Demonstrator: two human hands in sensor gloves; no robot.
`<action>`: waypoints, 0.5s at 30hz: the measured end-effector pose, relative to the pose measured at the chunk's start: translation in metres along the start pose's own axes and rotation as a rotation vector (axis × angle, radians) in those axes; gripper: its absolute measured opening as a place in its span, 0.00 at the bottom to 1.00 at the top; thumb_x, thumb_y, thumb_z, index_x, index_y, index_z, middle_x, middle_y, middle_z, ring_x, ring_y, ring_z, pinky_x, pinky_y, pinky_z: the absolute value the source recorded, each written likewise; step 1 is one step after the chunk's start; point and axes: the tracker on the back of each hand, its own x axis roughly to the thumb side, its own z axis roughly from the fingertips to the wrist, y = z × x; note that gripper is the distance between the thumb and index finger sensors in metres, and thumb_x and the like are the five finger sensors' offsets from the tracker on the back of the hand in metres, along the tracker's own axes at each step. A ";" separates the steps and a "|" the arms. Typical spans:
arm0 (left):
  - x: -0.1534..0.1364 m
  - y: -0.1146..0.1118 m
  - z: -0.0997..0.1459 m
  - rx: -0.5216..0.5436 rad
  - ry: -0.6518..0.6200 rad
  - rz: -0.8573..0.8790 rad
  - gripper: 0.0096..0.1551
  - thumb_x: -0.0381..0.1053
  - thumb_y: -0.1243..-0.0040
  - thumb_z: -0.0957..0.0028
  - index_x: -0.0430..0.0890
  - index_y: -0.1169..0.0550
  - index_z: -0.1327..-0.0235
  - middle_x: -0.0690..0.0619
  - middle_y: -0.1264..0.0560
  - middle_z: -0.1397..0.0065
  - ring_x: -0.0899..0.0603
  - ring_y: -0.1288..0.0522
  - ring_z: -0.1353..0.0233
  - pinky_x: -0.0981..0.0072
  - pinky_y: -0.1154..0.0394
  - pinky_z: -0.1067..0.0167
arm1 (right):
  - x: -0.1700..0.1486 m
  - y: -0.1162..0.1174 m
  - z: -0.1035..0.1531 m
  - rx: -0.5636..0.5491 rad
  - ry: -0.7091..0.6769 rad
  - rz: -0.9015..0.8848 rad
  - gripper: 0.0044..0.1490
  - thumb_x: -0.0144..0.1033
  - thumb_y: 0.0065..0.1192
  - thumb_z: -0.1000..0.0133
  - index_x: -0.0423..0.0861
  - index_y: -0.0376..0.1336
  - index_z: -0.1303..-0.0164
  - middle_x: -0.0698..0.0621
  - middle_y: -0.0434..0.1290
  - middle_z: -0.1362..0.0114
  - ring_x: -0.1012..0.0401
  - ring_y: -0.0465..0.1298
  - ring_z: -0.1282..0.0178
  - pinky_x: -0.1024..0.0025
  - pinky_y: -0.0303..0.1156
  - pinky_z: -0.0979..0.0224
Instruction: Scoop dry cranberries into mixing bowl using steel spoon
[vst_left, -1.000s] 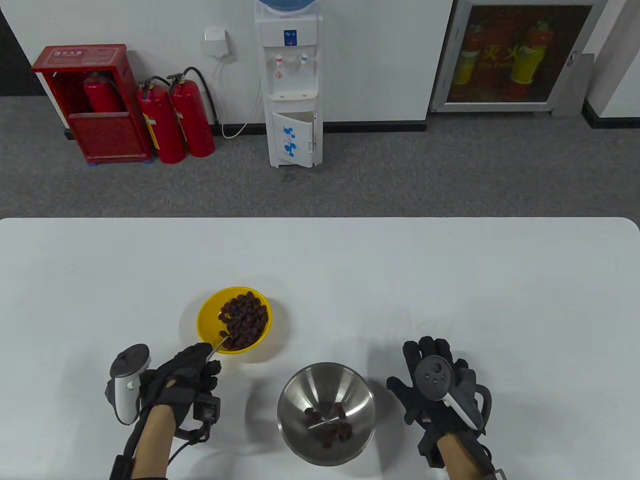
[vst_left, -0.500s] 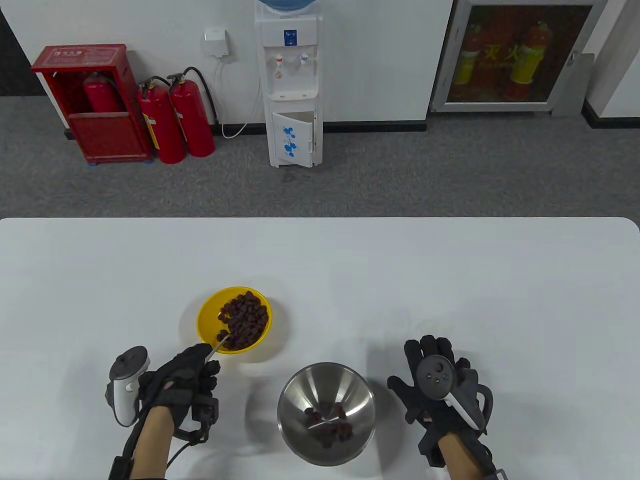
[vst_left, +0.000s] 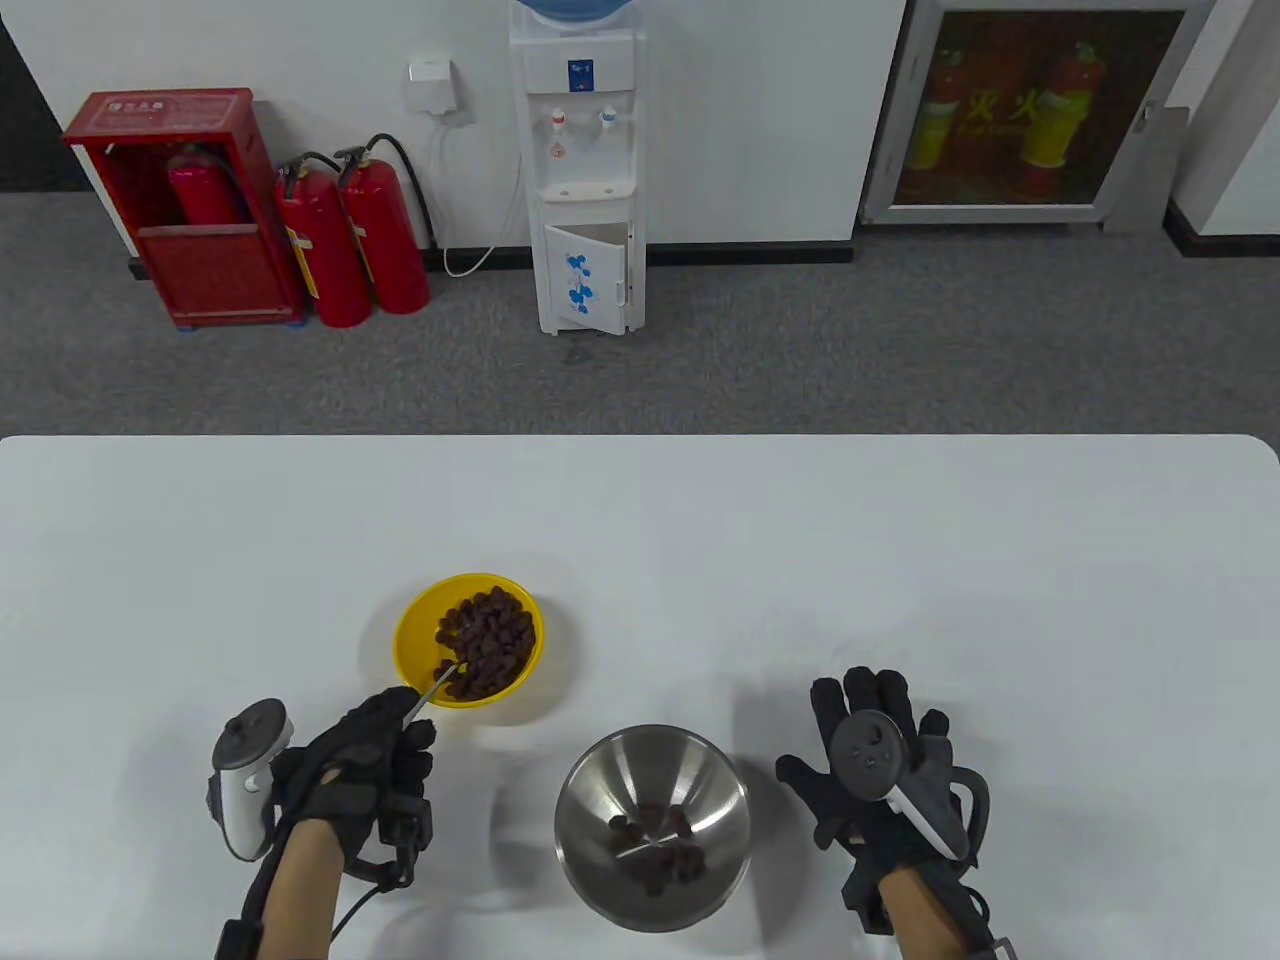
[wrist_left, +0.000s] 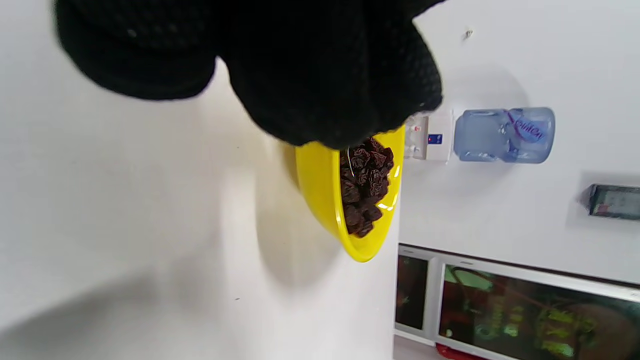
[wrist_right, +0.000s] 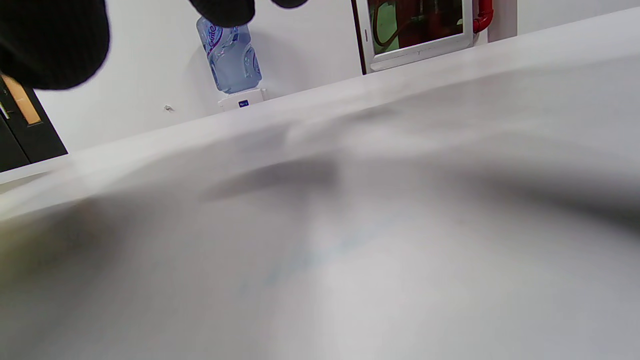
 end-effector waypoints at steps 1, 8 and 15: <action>0.001 0.001 0.002 0.011 -0.009 0.017 0.27 0.50 0.50 0.46 0.44 0.30 0.33 0.56 0.15 0.57 0.50 0.15 0.69 0.54 0.16 0.61 | 0.000 0.000 0.000 -0.002 -0.001 0.001 0.56 0.74 0.57 0.55 0.63 0.41 0.21 0.58 0.33 0.15 0.55 0.32 0.12 0.34 0.32 0.21; 0.000 0.004 0.017 0.017 -0.053 -0.002 0.27 0.50 0.50 0.47 0.45 0.30 0.34 0.56 0.15 0.57 0.50 0.15 0.69 0.54 0.17 0.62 | 0.001 0.000 0.000 0.000 -0.005 0.001 0.56 0.75 0.57 0.55 0.63 0.41 0.21 0.58 0.33 0.15 0.55 0.32 0.12 0.34 0.32 0.21; -0.004 0.006 0.023 0.010 -0.055 0.009 0.27 0.50 0.50 0.47 0.44 0.30 0.34 0.55 0.15 0.57 0.50 0.15 0.70 0.54 0.17 0.62 | 0.001 0.001 0.000 -0.002 -0.007 0.006 0.56 0.75 0.57 0.55 0.63 0.41 0.21 0.58 0.34 0.15 0.55 0.32 0.12 0.34 0.32 0.21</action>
